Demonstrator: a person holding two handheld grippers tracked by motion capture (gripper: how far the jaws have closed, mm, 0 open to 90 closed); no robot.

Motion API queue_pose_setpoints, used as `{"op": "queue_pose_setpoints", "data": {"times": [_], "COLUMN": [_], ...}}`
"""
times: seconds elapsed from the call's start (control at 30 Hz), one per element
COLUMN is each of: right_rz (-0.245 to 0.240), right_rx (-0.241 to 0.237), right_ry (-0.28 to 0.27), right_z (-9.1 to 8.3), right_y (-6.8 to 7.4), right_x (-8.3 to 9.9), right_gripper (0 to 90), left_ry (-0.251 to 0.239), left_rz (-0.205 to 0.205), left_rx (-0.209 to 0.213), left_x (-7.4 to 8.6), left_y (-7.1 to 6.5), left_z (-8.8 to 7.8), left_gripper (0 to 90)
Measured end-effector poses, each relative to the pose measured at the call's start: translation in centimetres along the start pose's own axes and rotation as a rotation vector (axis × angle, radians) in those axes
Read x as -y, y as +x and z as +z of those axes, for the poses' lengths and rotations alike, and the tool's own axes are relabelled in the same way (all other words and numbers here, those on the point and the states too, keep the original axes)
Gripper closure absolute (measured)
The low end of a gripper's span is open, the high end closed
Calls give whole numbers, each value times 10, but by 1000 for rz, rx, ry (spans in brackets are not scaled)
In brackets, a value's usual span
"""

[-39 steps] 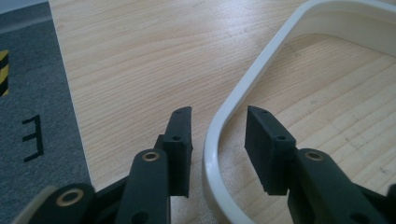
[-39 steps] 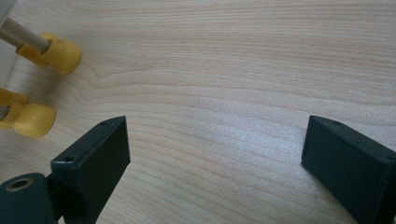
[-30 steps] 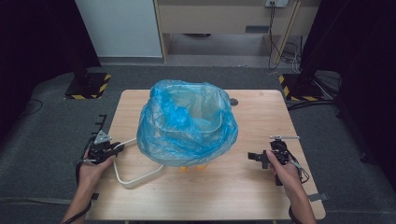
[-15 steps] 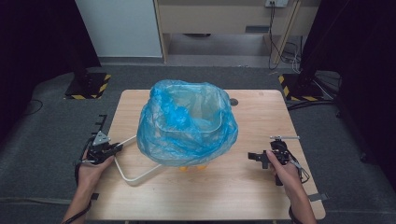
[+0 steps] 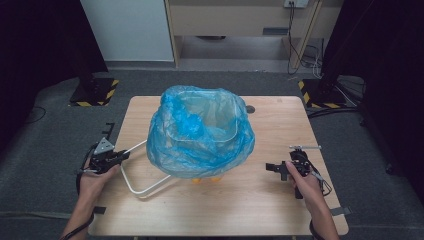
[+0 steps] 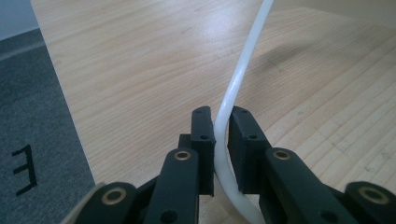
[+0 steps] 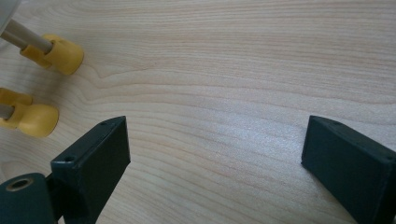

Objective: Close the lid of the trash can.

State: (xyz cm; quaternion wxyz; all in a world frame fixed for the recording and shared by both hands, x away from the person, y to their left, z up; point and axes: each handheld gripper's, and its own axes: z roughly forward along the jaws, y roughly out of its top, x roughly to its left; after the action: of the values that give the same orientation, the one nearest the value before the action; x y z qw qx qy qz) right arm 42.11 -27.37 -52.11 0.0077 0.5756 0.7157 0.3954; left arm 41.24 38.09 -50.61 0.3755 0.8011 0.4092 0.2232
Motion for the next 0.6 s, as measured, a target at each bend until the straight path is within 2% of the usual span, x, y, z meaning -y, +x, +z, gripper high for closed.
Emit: {"op": "queue_pose_setpoints", "data": {"times": [0.23,0.6], "right_rz": [1,3], "right_rx": [3,5], "right_ry": [-3,-1], "right_z": [0,1], "right_y": [0,1], "right_x": [0,0], "right_gripper": [76,75], "left_ry": [-25,-50], "left_rz": [23,36], "left_rx": [6,7], "left_x": [-8,-9], "left_y": [3,6], "left_z": [-9,-19], "left_gripper": [806,807]}}
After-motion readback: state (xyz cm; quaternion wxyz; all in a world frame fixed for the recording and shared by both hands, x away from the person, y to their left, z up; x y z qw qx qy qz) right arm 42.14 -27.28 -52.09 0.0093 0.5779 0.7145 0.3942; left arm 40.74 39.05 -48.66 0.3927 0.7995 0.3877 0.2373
